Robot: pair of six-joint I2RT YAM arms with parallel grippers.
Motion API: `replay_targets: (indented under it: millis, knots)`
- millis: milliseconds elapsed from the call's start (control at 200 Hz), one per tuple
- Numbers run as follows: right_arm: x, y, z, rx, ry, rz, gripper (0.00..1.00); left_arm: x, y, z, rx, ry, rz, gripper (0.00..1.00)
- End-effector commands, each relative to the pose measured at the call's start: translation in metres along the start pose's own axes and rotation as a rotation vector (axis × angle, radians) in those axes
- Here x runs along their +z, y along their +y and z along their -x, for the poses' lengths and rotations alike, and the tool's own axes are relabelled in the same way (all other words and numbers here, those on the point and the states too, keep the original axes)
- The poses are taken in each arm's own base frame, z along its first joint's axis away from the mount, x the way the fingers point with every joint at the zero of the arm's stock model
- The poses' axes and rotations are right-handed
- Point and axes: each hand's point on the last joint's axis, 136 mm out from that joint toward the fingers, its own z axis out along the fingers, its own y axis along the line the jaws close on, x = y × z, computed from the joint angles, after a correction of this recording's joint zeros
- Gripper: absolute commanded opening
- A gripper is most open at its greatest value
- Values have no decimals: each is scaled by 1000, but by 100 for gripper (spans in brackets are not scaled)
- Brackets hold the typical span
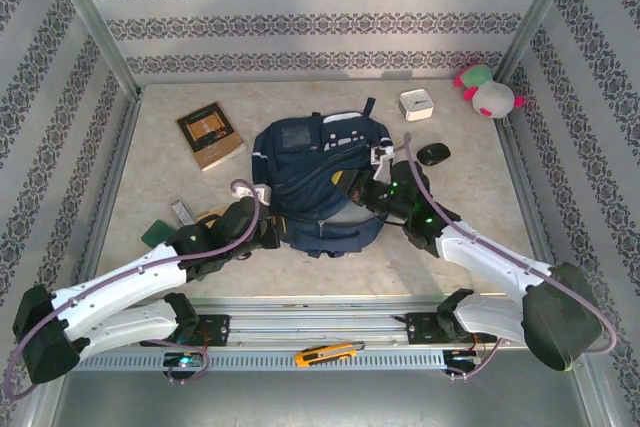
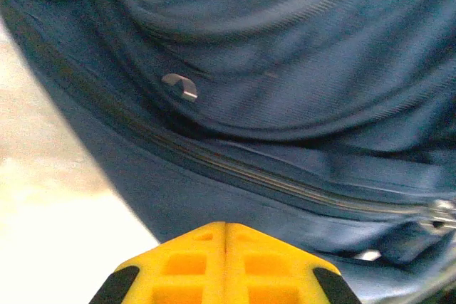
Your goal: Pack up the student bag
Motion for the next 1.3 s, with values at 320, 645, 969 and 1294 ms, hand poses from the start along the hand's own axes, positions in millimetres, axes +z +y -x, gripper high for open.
replay_targets:
  millis: [320,645,969,1294]
  knots:
    - [-59,42,-22,-2,325,240,0,14,61,25,205,-50,176,0]
    - [-77,47,-12,-13,297,235,0,50,95,55,227,-120,255,0]
    - [-85,61,-11,-30,316,262,0,72,139,86,222,-162,375,0]
    - [-88,63,-5,-31,214,225,0,93,153,108,183,-150,400,0]
